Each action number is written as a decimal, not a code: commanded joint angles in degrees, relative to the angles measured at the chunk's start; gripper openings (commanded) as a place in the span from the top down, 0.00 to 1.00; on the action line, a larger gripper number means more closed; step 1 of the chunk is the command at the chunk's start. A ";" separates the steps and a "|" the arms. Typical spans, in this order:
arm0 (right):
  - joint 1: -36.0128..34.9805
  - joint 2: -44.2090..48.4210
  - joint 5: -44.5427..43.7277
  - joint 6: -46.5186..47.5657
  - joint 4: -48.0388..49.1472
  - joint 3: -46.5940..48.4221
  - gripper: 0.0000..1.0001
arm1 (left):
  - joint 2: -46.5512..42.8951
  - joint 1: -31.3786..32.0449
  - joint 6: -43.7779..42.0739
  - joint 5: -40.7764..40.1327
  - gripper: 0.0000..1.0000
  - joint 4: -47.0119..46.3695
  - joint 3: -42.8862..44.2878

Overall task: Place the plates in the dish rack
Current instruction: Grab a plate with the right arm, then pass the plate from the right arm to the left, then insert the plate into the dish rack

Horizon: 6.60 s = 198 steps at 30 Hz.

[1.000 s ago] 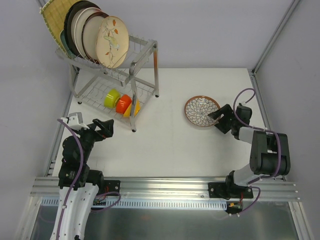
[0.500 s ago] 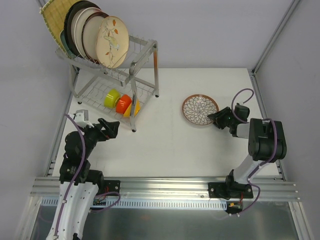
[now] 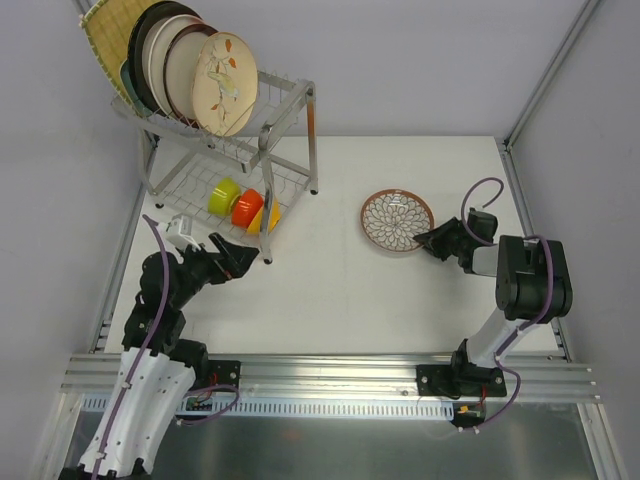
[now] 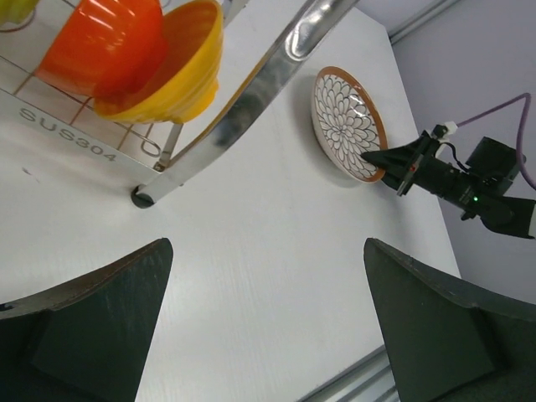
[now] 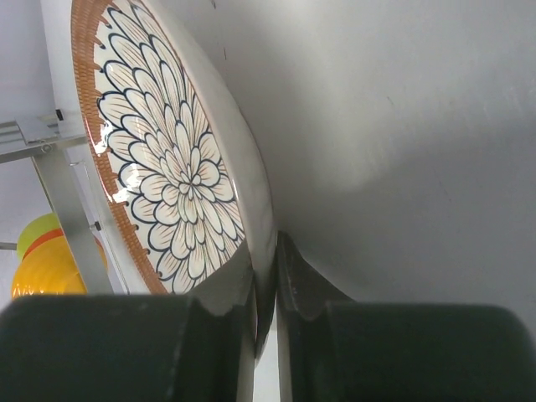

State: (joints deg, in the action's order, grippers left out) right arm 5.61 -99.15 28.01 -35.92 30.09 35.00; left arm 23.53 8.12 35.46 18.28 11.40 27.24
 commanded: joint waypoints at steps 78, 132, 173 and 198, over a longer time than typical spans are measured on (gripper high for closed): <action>-26.96 32.89 12.77 12.10 -12.33 -5.47 0.75 | 27.19 49.62 4.81 -49.04 1.00 -6.12 15.73; -14.83 63.47 -2.35 28.01 -43.80 6.39 0.00 | 57.59 37.33 -64.01 -38.50 1.00 -14.91 84.53; -14.83 56.26 -1.91 29.77 -46.35 10.35 0.01 | 59.79 18.78 -71.85 -45.27 1.00 -16.14 83.41; -14.83 56.00 -1.64 29.07 -45.38 9.64 0.00 | 56.98 12.71 -72.82 -30.33 1.00 -17.02 74.79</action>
State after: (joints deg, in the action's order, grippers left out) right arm -9.34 -43.57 25.74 -7.20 -16.93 42.76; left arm 83.55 22.11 -35.18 -14.96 3.55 100.97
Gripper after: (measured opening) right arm 0.994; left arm 0.111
